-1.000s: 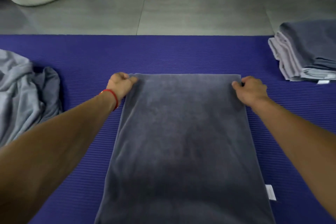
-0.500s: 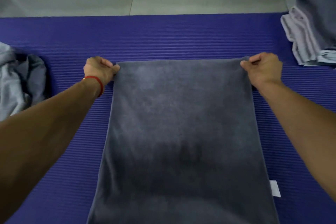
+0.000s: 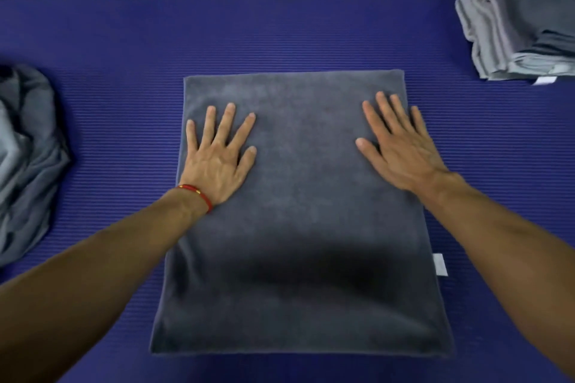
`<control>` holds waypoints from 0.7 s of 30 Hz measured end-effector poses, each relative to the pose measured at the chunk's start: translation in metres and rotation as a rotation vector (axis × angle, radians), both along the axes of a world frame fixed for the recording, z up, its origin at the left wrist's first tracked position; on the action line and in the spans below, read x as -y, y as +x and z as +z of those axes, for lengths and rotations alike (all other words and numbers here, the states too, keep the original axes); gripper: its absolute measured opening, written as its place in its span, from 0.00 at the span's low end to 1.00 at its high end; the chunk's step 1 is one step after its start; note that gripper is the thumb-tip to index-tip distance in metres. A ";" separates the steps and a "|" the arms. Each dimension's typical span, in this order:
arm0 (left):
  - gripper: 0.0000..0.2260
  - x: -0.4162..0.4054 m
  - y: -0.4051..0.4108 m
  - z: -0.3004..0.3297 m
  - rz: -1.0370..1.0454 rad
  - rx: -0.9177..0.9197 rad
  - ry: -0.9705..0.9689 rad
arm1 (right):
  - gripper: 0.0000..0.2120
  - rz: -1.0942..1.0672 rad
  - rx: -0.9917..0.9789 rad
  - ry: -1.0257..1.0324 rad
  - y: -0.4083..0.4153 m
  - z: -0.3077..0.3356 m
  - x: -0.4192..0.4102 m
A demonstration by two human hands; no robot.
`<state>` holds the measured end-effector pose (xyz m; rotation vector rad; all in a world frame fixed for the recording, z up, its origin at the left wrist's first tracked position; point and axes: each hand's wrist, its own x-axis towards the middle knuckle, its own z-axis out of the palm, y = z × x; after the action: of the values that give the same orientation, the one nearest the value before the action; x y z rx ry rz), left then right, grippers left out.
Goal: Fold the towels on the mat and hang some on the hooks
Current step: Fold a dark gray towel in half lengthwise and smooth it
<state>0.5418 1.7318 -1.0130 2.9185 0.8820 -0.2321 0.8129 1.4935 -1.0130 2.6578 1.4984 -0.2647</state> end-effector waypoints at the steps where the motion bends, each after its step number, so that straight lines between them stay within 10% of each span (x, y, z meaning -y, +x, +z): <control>1: 0.28 0.008 -0.001 0.006 -0.004 0.008 0.007 | 0.37 -0.054 0.010 -0.022 0.000 0.003 0.005; 8: 0.30 0.150 -0.100 0.019 -0.509 0.108 -0.003 | 0.33 0.329 -0.071 0.087 -0.164 0.018 0.056; 21: 0.21 0.164 -0.173 0.018 -0.705 0.124 0.010 | 0.17 0.688 -0.045 0.183 -0.216 0.036 0.130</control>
<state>0.3691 1.5678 -0.9952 3.0828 -0.1894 -0.0816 0.5967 1.3632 -0.9769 2.0703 2.4181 -0.1374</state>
